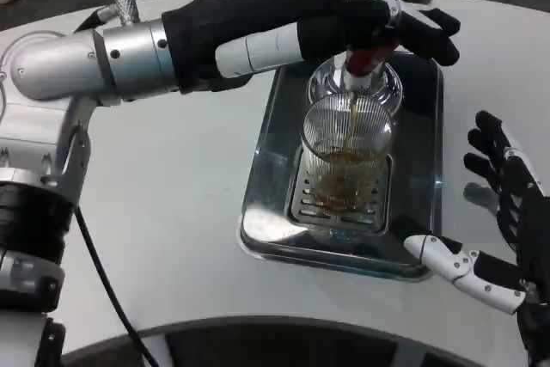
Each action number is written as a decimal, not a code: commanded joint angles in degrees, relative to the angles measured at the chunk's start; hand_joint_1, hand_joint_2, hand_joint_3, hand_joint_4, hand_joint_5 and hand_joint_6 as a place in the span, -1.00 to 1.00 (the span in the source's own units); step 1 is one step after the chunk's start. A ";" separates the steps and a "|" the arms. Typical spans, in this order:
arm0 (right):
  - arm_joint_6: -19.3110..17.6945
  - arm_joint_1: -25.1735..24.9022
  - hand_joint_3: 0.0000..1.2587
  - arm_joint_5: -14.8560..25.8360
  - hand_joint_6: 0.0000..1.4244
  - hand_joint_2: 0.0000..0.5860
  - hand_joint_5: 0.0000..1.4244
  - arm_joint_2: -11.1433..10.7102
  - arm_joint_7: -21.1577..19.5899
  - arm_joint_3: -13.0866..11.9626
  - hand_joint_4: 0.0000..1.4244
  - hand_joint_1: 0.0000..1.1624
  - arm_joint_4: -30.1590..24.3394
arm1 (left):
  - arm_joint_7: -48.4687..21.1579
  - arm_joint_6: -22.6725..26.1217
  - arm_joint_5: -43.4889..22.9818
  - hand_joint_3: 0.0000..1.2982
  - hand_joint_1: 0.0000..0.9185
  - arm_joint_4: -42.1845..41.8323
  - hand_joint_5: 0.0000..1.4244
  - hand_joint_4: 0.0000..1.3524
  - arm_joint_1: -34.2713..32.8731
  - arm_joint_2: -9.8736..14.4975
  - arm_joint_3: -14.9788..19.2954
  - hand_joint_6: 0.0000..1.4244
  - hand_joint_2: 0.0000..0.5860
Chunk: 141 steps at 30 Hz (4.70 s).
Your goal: Grasp the cup under the faucet to collect the drink, then remove the cup.
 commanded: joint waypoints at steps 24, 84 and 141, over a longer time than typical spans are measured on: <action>-13.42 -12.82 -0.98 2.39 -0.82 -0.52 -0.94 1.40 -5.98 2.01 -0.98 0.57 24.51 | -0.74 0.51 1.91 -0.45 -1.00 -0.55 -0.80 -0.85 2.89 0.67 -1.79 -1.00 -0.95; -16.86 -27.61 -1.00 0.14 -0.89 -0.52 -0.98 1.80 -9.83 5.82 -1.00 0.50 44.03 | 0.27 -3.45 3.15 -0.43 -1.00 3.67 -0.80 -0.85 1.15 0.15 -3.22 -1.00 -0.94; -15.70 -29.92 -0.08 -3.16 -0.13 -0.47 0.00 2.43 -19.92 4.33 -0.12 0.73 48.00 | 4.36 -3.51 4.00 -0.44 -1.00 3.40 -0.86 -0.93 4.00 0.91 -2.08 -1.00 -0.90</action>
